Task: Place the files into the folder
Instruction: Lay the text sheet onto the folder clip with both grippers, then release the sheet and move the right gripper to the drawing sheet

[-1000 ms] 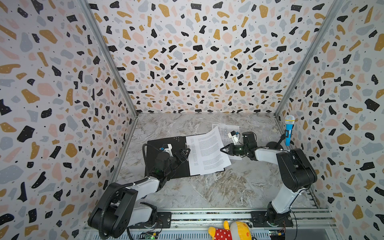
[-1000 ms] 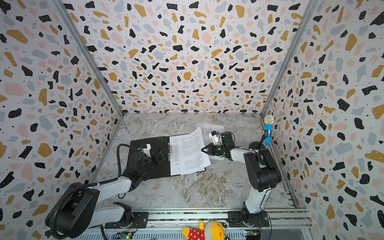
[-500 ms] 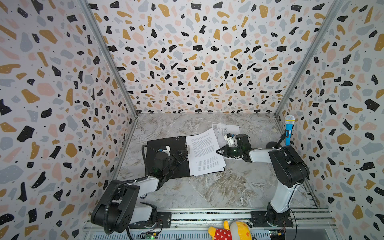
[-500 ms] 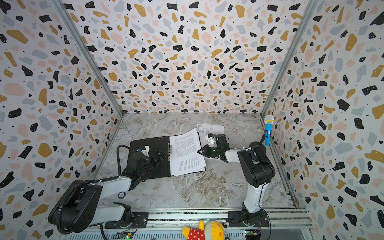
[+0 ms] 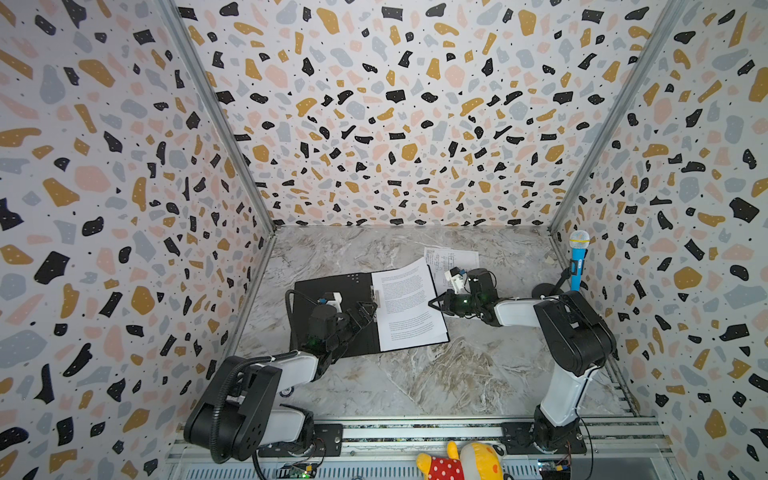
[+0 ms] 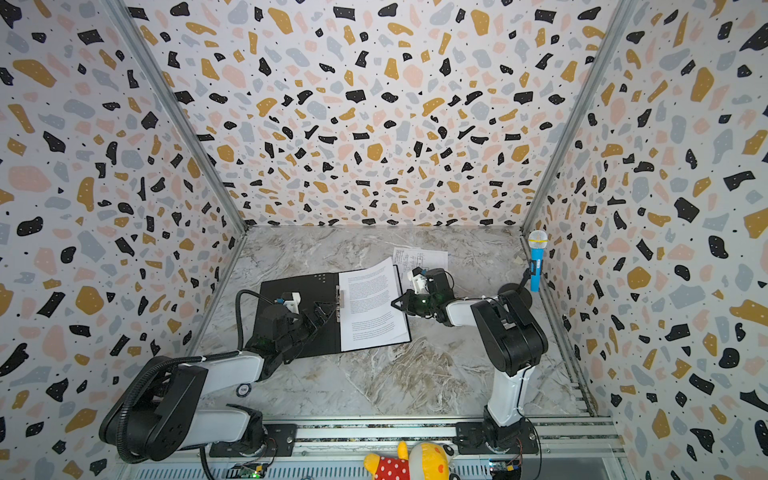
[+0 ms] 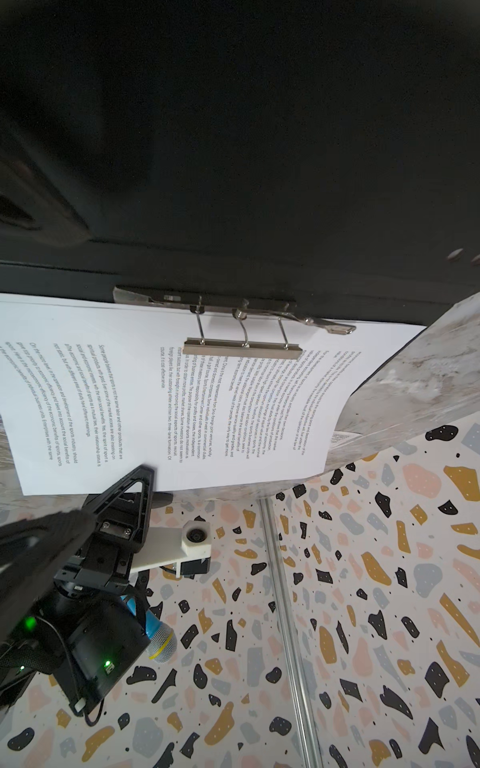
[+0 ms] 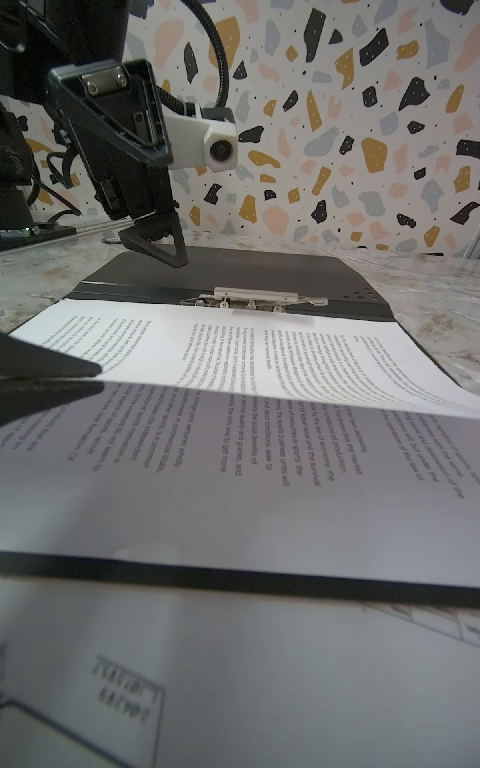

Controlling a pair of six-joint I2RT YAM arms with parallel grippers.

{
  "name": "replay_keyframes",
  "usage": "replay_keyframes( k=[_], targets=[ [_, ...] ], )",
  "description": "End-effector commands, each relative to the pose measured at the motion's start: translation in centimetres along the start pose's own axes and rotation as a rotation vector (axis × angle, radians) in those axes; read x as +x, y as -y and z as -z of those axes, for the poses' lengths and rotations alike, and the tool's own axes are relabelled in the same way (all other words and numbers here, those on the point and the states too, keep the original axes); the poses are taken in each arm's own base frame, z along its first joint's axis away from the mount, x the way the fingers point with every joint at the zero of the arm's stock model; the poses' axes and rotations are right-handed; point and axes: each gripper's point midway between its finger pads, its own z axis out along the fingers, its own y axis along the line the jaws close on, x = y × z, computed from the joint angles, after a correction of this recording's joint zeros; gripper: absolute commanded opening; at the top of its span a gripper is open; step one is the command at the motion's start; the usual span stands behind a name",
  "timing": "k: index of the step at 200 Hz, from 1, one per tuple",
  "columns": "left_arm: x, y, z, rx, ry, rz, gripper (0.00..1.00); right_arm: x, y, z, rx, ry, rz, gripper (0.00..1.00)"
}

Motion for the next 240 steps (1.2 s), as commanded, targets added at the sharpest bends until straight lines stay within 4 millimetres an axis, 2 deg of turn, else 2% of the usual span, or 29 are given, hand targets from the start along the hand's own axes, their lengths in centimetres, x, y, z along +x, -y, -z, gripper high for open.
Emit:
replay_keyframes(
  k=[1,60,132,158,195,211,226,240],
  targets=[
    [-0.4,0.8,0.1,0.045,0.015,-0.01,1.0,-0.6,-0.6,-0.2,-0.008,0.017,0.008,0.0],
    [-0.5,0.9,0.2,0.049,0.018,-0.006,1.0,-0.6,-0.1,-0.3,0.023,0.031,-0.018,0.0],
    [-0.6,1.0,0.2,0.055,0.019,-0.002,0.99,-0.2,-0.3,-0.7,0.023,0.019,-0.018,0.0],
    [-0.5,1.1,0.2,0.057,0.019,-0.003,1.0,-0.2,-0.2,-0.5,0.035,0.024,-0.019,0.03],
    [-0.4,1.0,0.2,0.057,0.015,0.0,1.0,-0.3,-0.1,-0.3,0.053,0.03,-0.018,0.18],
    [-0.4,1.0,0.3,0.059,0.017,-0.001,1.0,-0.3,-0.1,-0.1,0.061,0.03,-0.018,0.35],
    [-0.4,1.0,0.4,0.06,0.02,-0.001,1.0,-0.5,-0.2,0.1,0.068,0.035,-0.008,0.39],
    [-0.3,0.9,0.4,0.057,0.018,-0.001,1.0,-0.7,-0.2,0.4,0.081,0.033,0.001,0.48]
  ],
)
